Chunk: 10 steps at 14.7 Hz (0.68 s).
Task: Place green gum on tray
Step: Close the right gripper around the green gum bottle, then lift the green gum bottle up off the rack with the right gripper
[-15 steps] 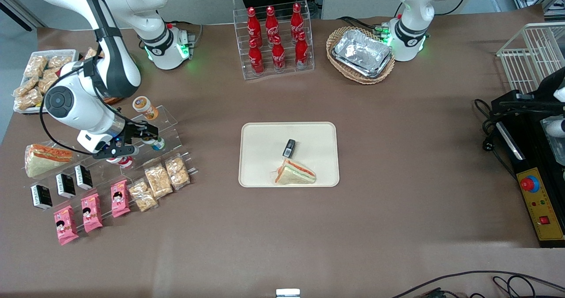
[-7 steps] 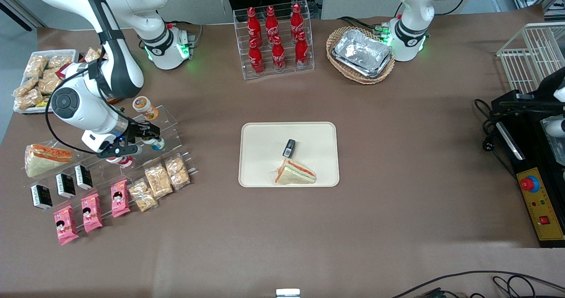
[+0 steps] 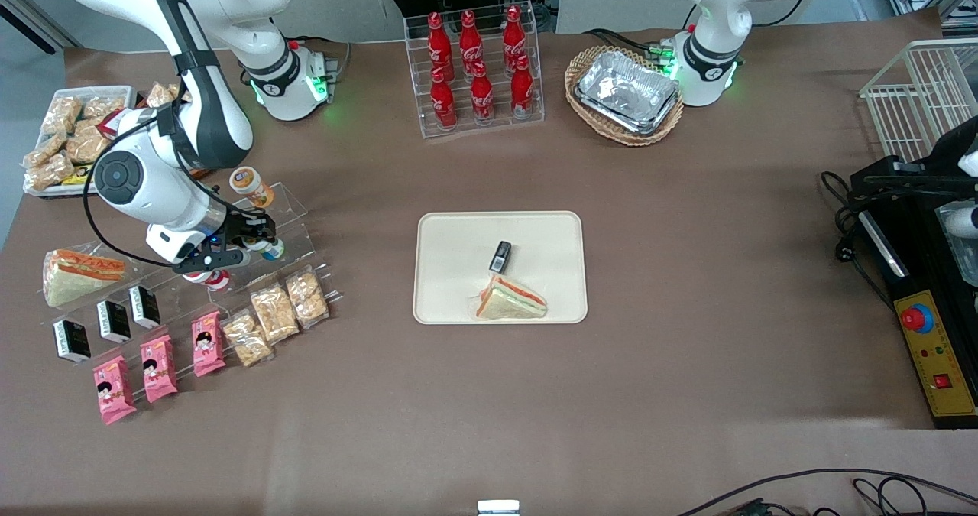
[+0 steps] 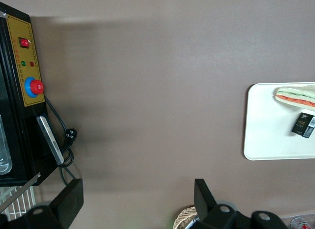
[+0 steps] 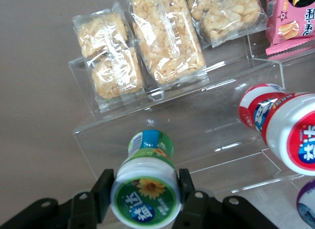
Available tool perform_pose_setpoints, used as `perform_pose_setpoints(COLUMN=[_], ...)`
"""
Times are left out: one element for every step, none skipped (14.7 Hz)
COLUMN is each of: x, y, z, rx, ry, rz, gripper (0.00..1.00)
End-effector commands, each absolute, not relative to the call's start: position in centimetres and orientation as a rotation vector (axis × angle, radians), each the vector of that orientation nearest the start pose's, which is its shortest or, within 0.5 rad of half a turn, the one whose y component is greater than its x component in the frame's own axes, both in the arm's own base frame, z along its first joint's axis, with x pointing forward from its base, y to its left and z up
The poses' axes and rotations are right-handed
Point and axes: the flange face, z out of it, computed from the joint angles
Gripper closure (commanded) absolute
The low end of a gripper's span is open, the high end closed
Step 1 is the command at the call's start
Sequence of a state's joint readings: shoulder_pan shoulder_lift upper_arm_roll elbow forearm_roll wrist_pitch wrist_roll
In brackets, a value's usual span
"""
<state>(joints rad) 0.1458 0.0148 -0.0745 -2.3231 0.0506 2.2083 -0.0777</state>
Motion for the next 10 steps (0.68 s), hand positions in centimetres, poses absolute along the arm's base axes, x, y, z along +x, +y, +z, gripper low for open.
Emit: perform_pose_setpoints(x=[49.4,50.0,50.6,51.3,51.9,52.6,53.1,53.3,53.5,53.7], y=[3.7,3.7,3.7,3.8,3.8,3.9,4.0,3.9,3.9,4.0], z=[34.6,35.9,37.6,39.3,41.2,43.4,45.5,47.2,48.9,50.8], rx=[-3.089,-3.086,-3.082,-3.079,-3.077,-3.075,-3.074,-3.071,-3.068,-3.067], ry=[-0.201,-0.203,-0.205,-0.211,-0.216,-0.22,-0.224,-0.227,-0.242,-0.25], rz=[0.154,0.163,0.191,0.215,0.231,0.238,0.248,0.262,0.261,0.247], gripper=[0.68,0.68,0.68,0.68,0.68,0.68,0.68,0.68,0.68,0.68])
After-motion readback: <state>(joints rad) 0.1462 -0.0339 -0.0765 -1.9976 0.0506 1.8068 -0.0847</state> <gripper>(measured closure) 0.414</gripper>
